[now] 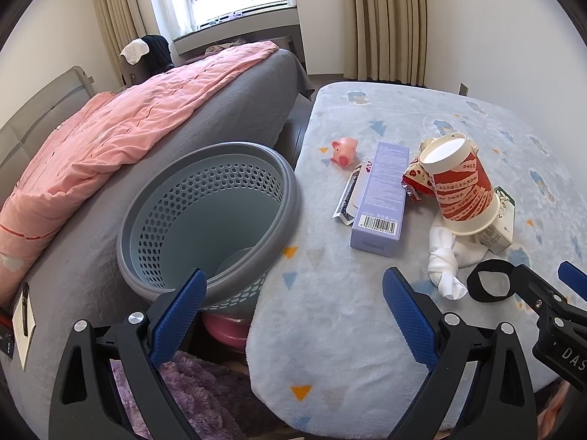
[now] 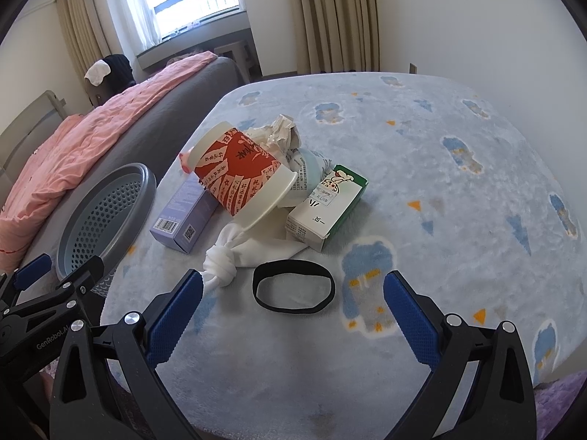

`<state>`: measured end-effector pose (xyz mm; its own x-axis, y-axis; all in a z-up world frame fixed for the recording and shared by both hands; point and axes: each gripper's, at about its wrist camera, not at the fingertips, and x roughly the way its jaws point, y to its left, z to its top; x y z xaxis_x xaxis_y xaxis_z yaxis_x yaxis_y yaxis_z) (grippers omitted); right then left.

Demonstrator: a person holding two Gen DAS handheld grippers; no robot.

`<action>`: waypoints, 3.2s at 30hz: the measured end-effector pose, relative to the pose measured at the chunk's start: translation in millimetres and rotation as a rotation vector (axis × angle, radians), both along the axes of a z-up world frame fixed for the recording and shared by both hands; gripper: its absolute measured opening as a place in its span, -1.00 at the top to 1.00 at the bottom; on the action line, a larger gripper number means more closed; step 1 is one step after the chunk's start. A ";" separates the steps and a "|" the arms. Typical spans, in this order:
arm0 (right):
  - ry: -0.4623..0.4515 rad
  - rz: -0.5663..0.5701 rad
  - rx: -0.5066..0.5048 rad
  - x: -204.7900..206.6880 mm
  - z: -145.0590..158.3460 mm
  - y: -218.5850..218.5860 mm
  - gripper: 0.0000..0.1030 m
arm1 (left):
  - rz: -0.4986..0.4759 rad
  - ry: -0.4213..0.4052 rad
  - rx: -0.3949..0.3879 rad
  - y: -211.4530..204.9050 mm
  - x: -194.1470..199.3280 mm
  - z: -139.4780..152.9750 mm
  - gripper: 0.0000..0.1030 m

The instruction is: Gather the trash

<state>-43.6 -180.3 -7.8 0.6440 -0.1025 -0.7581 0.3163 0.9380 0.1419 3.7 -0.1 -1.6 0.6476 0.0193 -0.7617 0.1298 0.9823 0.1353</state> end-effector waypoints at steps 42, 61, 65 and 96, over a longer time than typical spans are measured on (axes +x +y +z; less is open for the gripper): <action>0.153 0.018 -0.112 38.7 -59.4 0.8 -0.67 | 0.006 0.059 -0.046 15.8 15.2 -19.5 -0.79; 0.118 0.078 -0.083 36.7 -52.3 13.0 0.34 | -0.039 0.069 -0.046 8.5 8.3 -15.4 -0.79; 0.113 0.089 -0.036 33.2 -51.0 11.4 0.77 | -0.062 0.081 -0.041 2.9 7.4 -16.2 -0.79; 0.014 -0.019 0.141 -23.1 -29.4 -57.0 0.85 | -0.254 0.118 -0.052 -97.4 25.7 -49.0 -0.79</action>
